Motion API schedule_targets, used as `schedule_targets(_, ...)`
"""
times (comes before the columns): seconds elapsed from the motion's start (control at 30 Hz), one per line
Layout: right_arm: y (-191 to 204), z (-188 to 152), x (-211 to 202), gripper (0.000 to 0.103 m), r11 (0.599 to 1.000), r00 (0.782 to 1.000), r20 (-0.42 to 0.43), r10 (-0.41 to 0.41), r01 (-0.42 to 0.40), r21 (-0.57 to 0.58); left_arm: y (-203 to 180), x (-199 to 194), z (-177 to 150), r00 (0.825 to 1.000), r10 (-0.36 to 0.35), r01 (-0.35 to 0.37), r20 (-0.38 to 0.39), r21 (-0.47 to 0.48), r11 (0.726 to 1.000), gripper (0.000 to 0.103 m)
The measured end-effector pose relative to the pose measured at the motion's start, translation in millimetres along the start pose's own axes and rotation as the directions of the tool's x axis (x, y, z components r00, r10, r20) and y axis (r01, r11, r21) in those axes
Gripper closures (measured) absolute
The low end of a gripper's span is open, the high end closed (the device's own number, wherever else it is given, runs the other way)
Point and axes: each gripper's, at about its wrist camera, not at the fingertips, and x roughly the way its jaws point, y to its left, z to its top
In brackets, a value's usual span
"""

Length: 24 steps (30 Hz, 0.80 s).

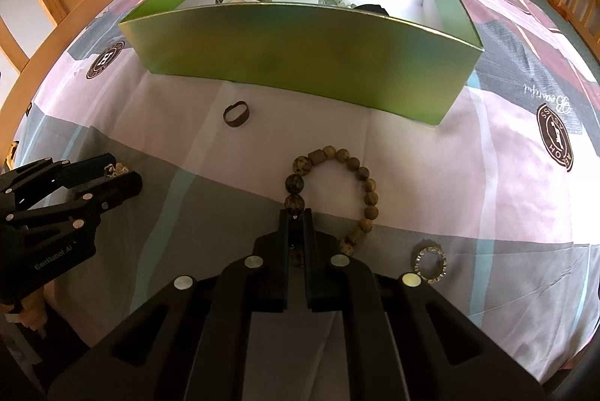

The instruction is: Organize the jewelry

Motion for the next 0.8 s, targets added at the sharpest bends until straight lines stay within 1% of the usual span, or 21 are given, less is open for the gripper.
schedule_targets(0.03, 0, 0, 0, 0.096, 1.000, 1.000, 0.001, -0.002, 0.002, -0.002, -1, 0, 0, 1.000, 0.004, -0.004, 0.002, 0.001, 1.000, 0.062)
schedule_targets(0.07, 0, 0, 0, 0.096, 1.000, 1.000, 0.001, -0.003, 0.003, -0.002, -1, 0, -1, 1.000, 0.005, -0.005, 0.004, 0.004, 1.000, 0.069)
schedule_targets(0.1, 0, 0, 0, 0.096, 1.000, 1.000, 0.002, -0.004, 0.005, -0.003, -1, 0, -1, 1.000, 0.003, -0.003, 0.006, 0.008, 1.000, 0.073)
schedule_targets(0.13, 1, -1, 1, 0.096, 1.000, 1.000, 0.003, -0.007, 0.007, -0.004, -1, 0, -1, 1.000, 0.005, -0.005, 0.008, 0.007, 1.000, 0.075)
schedule_targets(0.17, 2, -1, 1, 0.096, 1.000, 1.000, 0.003, -0.009, 0.009, -0.005, -1, 0, -1, 1.000, 0.009, -0.009, 0.009, 0.006, 1.000, 0.080)
schedule_targets(0.37, 9, -2, 1, 0.096, 0.999, 0.999, 0.016, -0.033, 0.033, -0.016, -6, -3, -3, 0.999, 0.040, -0.040, 0.020, 0.024, 0.999, 0.083)
schedule_targets(0.53, 10, -3, -3, 0.096, 0.999, 0.999, 0.027, -0.040, 0.041, -0.010, -9, -10, -4, 0.998, 0.057, -0.059, 0.034, 0.040, 0.997, 0.083)
schedule_targets(0.8, 11, -2, -14, 0.096, 0.999, 0.998, 0.049, -0.048, 0.048, -0.010, -11, -19, -4, 0.996, 0.064, -0.067, 0.056, 0.052, 0.996, 0.083)
